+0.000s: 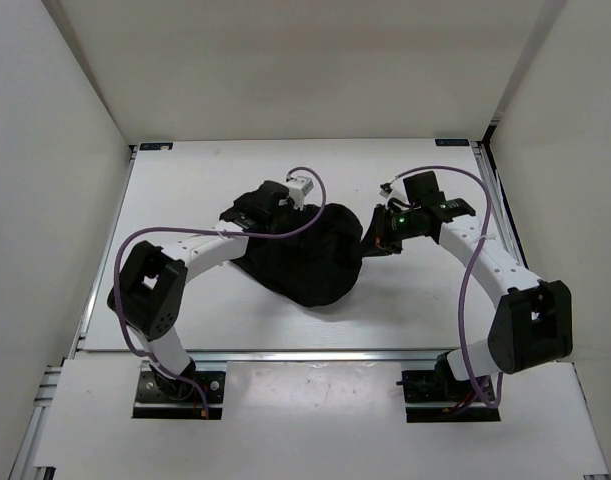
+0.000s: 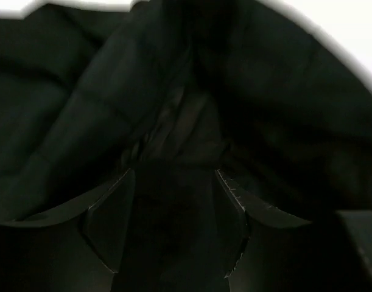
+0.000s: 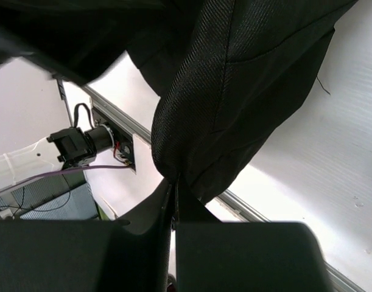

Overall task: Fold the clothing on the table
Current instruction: Flatten the skirt out

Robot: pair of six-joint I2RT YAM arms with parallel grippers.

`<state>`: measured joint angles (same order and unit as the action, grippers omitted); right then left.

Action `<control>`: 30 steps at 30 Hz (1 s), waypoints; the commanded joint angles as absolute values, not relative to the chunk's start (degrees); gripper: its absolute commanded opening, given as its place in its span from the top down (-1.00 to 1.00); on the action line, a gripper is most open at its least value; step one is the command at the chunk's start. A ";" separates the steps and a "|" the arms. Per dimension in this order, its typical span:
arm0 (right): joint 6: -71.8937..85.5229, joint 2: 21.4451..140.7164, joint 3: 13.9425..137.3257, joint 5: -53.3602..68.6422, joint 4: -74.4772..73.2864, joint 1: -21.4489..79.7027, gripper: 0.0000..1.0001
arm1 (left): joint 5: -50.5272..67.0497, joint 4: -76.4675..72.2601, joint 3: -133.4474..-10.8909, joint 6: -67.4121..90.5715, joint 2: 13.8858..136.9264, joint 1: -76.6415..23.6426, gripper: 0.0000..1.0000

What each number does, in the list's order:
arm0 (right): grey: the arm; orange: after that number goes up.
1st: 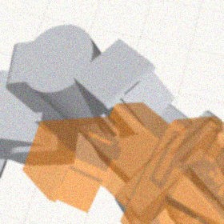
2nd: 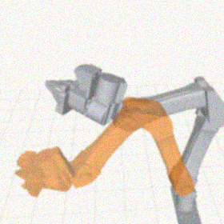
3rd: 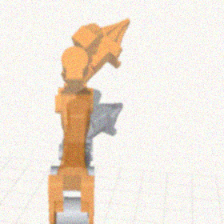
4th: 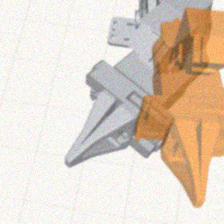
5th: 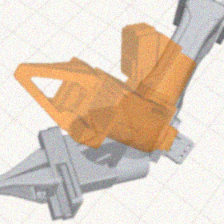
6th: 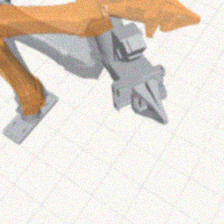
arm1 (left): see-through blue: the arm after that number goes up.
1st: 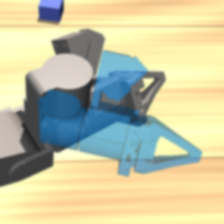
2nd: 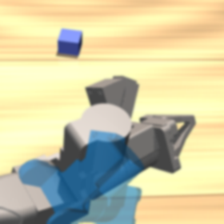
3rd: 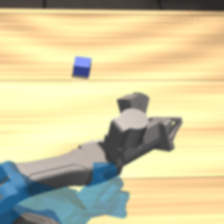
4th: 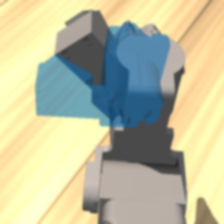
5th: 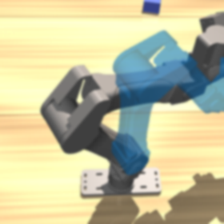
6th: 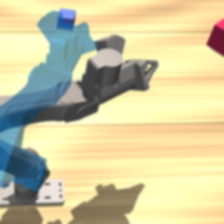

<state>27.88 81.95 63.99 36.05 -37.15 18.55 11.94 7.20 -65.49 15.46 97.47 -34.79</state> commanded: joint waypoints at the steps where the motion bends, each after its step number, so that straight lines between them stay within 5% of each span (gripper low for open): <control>1: 27.77 82.09 65.66 37.88 -35.68 18.90 1.00 | 18.55 1.50 -63.46 15.10 95.18 -32.17 -0.29; 9: 27.51 81.74 67.58 37.97 -36.12 19.25 1.00 | 3.97 3.43 -62.67 10.37 97.64 -39.01 -0.30; 30: 27.68 81.65 67.76 39.73 -36.48 18.37 1.00 | -12.57 5.80 -62.23 1.93 105.11 -46.05 -0.29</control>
<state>28.03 82.02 65.58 37.60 -37.08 18.39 -9.23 5.15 -62.28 2.81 104.12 -45.52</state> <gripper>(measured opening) 0.008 0.651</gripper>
